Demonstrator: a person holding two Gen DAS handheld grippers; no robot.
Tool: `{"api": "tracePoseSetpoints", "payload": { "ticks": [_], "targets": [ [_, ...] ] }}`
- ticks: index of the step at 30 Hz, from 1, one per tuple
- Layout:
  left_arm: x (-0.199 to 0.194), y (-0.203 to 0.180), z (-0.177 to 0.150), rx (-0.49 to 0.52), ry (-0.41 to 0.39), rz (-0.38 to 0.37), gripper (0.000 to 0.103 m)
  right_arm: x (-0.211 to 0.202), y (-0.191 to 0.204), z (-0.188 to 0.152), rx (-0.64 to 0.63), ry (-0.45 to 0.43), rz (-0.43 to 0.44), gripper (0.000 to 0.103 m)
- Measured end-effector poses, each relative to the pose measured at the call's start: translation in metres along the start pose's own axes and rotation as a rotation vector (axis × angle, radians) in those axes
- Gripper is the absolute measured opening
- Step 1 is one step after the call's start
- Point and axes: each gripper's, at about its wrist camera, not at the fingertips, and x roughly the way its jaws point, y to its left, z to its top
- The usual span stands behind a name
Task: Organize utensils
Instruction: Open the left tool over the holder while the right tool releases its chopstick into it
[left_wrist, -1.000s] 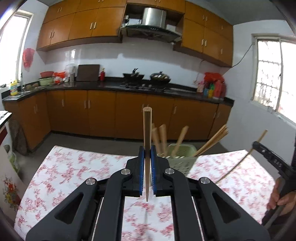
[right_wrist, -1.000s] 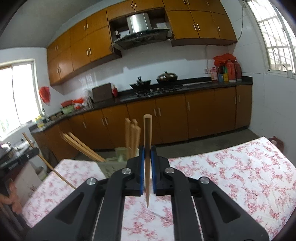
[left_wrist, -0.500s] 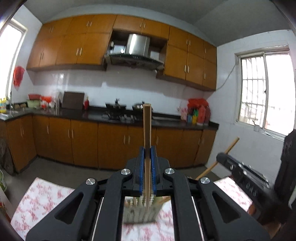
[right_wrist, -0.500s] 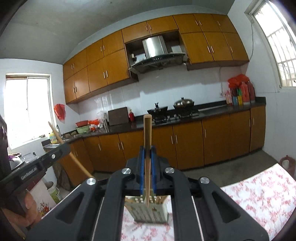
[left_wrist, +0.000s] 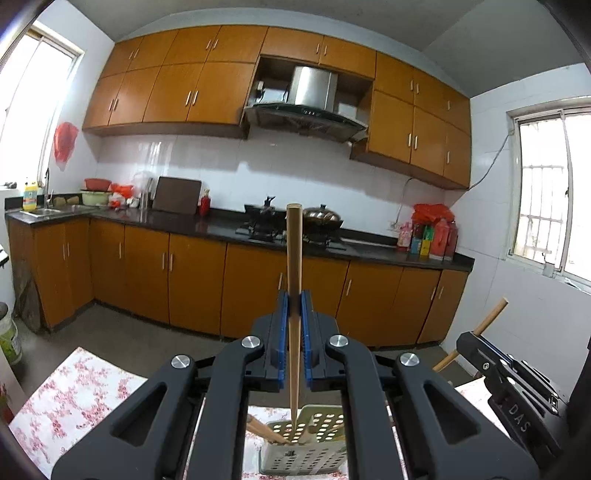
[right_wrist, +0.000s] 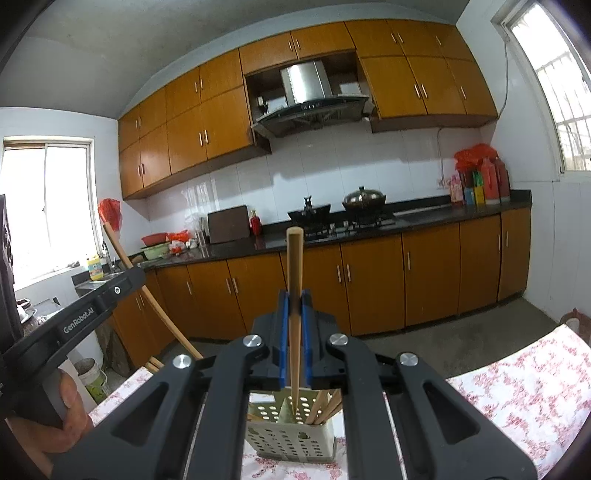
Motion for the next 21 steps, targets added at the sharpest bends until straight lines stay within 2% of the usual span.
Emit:
{"api": "tracePoseSetpoints", "payload": {
  "ticks": [10, 16, 21],
  "targets": [
    [0.010, 0.006, -0.018, -0.004, 0.061, -0.001, 0.007, 0.018, 0.002, -0.016, -0.013, 0.039, -0.014, 0.008],
    [0.011, 0.012, -0.015, -0.018, 0.095, -0.006, 0.007, 0.018, 0.004, -0.018, -0.017, 0.049, -0.018, 0.009],
    [0.001, 0.019, -0.010, -0.040, 0.103, -0.021, 0.009, 0.008, 0.006, -0.015, -0.023, 0.035, -0.039, 0.023]
  ]
}}
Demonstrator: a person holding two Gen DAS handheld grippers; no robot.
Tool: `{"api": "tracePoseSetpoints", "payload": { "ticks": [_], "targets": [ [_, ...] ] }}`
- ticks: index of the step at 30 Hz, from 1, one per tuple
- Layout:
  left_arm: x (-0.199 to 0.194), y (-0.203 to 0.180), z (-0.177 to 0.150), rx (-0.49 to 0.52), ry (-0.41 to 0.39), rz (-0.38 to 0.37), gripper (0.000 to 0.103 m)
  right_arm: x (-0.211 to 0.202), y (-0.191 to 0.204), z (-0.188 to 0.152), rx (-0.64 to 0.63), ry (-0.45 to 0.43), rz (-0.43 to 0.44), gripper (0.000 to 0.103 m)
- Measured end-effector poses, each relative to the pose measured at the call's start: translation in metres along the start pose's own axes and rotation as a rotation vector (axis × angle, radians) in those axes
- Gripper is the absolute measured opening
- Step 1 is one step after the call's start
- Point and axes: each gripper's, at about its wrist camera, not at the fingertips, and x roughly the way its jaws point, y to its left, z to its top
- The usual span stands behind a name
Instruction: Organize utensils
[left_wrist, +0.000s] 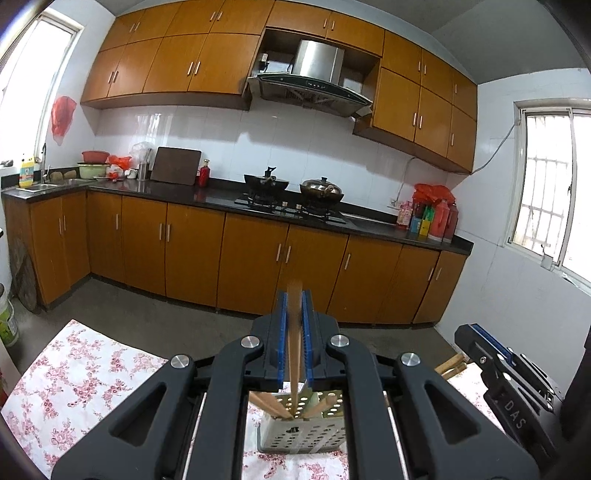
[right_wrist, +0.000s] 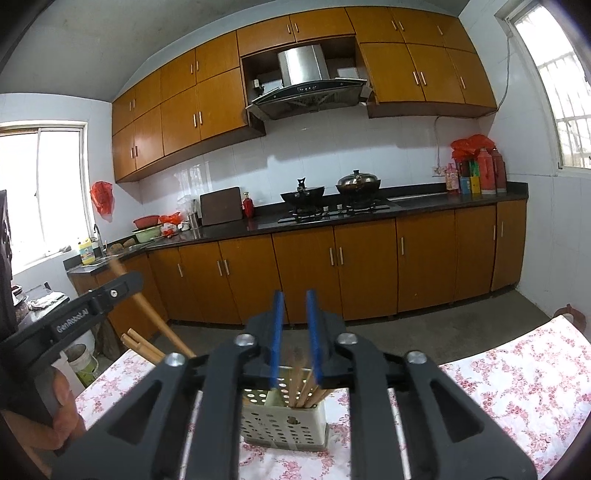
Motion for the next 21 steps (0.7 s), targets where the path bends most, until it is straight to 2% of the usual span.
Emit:
{"api": "tracePoseSetpoints", "payload": {
  "ticks": [2, 3, 5, 7, 10, 15, 17, 18, 21],
  "targets": [
    [-0.007, 0.004, 0.003, -0.014, 0.001, -0.009, 0.014, -0.005, -0.001, 0.001, -0.004, -0.004, -0.006, 0.026],
    [-0.010, 0.005, 0.003, -0.020, -0.001, -0.013, 0.025, -0.009, -0.001, 0.001, -0.008, -0.008, -0.009, 0.029],
    [-0.021, 0.010, 0.006, -0.032, -0.014, -0.021, 0.040, -0.017, -0.002, 0.002, -0.014, -0.017, -0.015, 0.035],
    [-0.033, 0.013, 0.008, -0.030, -0.027, -0.026, 0.041, -0.028, -0.004, 0.002, -0.023, -0.028, -0.027, 0.041],
    [-0.049, 0.020, 0.006, -0.015, -0.030, -0.022, 0.047, -0.047, -0.007, -0.001, -0.023, -0.039, -0.035, 0.055],
    [-0.077, 0.032, -0.010, 0.020, -0.040, -0.002, 0.075, -0.079, -0.007, -0.020, -0.032, -0.042, -0.041, 0.087],
    [-0.086, 0.034, -0.021, 0.049, -0.039, 0.006, 0.084, -0.091, -0.004, -0.032, -0.050, -0.044, -0.046, 0.096],
    [-0.092, 0.035, -0.029, 0.066, -0.039, 0.016, 0.091, -0.097, -0.002, -0.039, -0.062, -0.045, -0.049, 0.099],
    [-0.103, 0.036, -0.046, 0.104, -0.034, 0.033, 0.099, -0.110, 0.006, -0.060, -0.096, -0.023, -0.054, 0.099]
  ]
}}
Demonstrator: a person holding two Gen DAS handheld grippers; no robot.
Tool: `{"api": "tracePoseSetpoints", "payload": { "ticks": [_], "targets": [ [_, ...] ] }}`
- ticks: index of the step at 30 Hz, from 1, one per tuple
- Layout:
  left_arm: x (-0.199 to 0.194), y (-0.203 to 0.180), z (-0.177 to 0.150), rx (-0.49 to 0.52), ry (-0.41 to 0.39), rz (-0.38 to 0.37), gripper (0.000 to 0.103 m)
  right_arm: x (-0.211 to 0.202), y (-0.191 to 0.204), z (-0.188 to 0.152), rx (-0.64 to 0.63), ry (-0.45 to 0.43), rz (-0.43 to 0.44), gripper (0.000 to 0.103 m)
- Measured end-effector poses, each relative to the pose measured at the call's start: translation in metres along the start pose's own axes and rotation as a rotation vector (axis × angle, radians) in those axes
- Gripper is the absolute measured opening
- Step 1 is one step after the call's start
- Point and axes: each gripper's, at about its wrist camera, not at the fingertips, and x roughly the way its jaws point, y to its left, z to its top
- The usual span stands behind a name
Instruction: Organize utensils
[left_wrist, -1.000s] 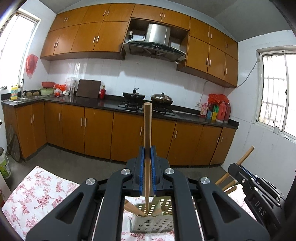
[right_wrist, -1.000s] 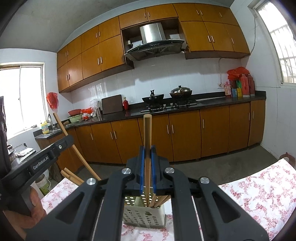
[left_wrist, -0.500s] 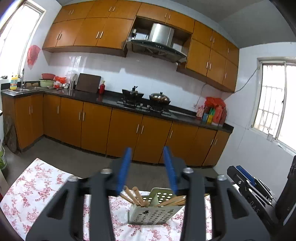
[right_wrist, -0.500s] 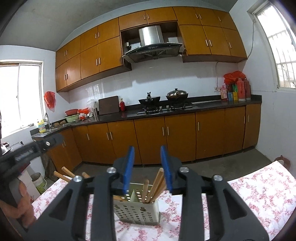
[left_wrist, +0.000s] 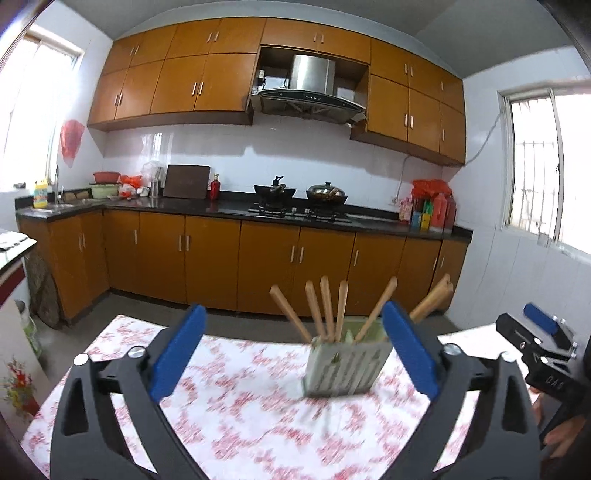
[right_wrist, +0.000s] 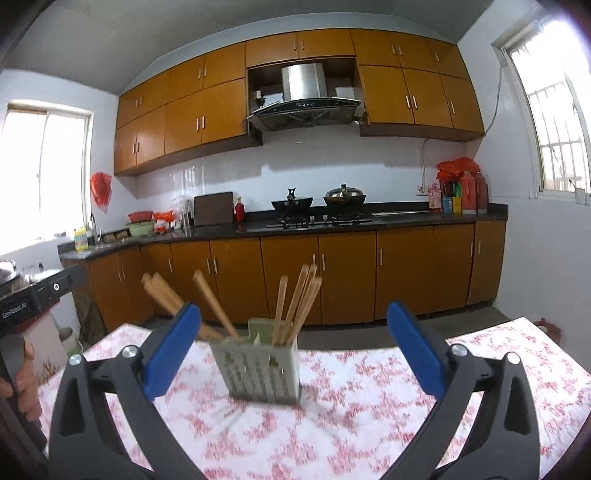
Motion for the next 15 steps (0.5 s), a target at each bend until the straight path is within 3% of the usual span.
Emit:
{"api": "tracePoseSetpoints", "payload": {
  "ticks": [7, 15],
  "targets": [
    [-0.018, -0.003, -0.046, 0.073, 0.045, 0.074, 0.101, -0.021, 0.015, -0.038, -0.030, 0.061, -0.035, 0.099],
    [-0.028, 0.000, -0.086, 0.048, 0.083, 0.090, 0.101, -0.035, 0.018, -0.072, -0.016, 0.105, -0.054, 0.099]
  ]
}}
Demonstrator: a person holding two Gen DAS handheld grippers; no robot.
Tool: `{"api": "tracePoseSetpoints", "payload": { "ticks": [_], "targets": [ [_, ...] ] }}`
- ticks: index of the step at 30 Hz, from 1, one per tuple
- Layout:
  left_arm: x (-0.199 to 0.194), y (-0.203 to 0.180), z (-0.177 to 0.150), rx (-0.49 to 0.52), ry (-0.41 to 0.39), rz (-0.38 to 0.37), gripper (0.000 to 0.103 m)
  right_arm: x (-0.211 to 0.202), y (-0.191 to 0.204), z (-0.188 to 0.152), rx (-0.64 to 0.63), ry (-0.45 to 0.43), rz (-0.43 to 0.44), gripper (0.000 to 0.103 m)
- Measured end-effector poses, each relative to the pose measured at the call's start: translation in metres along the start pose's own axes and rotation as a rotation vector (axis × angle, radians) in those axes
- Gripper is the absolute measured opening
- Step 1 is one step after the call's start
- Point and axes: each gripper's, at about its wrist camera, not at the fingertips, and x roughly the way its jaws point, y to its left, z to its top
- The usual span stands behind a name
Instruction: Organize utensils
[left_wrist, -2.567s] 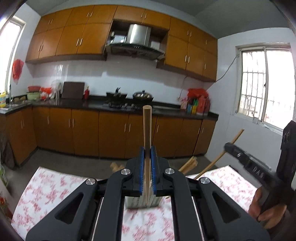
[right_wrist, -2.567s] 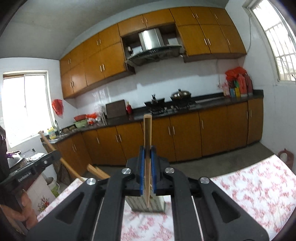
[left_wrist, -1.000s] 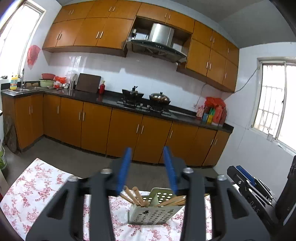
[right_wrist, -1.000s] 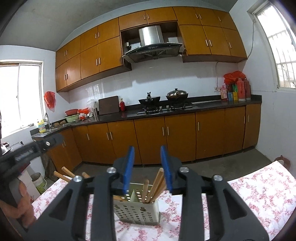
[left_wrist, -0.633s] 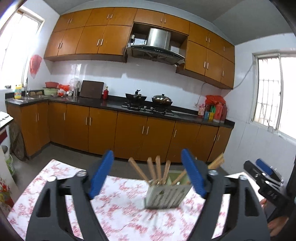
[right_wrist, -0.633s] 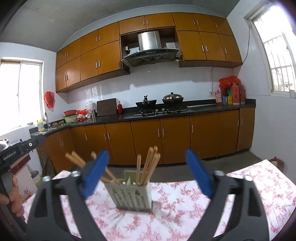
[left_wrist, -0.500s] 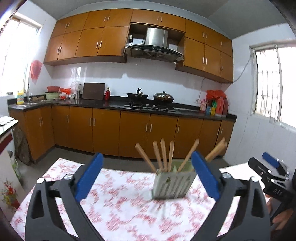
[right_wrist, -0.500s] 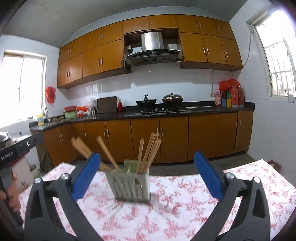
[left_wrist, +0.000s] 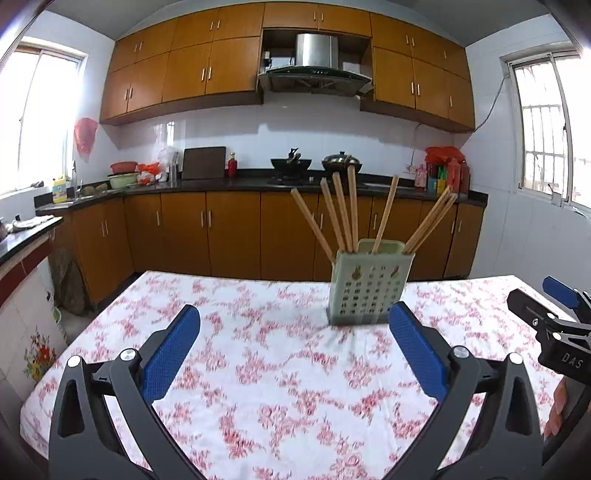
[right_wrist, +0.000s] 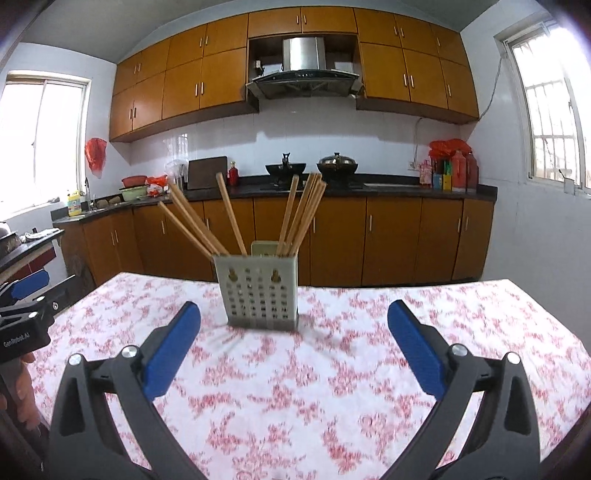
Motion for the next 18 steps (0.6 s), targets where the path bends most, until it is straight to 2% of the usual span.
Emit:
{"api": "tracePoseSetpoints", "payload": {
  "ticks": [10, 18],
  "targets": [
    [-0.007, 0.002, -0.034, -0.004, 0.035, 0.012, 0.101, -0.001, 0.006, -0.026, -0.026, 0.037, -0.018, 0.099],
    [-0.009, 0.000, -0.045, 0.001, 0.050, 0.000, 0.101, 0.001, -0.001, -0.034, 0.003, 0.055, -0.027, 0.099]
  ]
}}
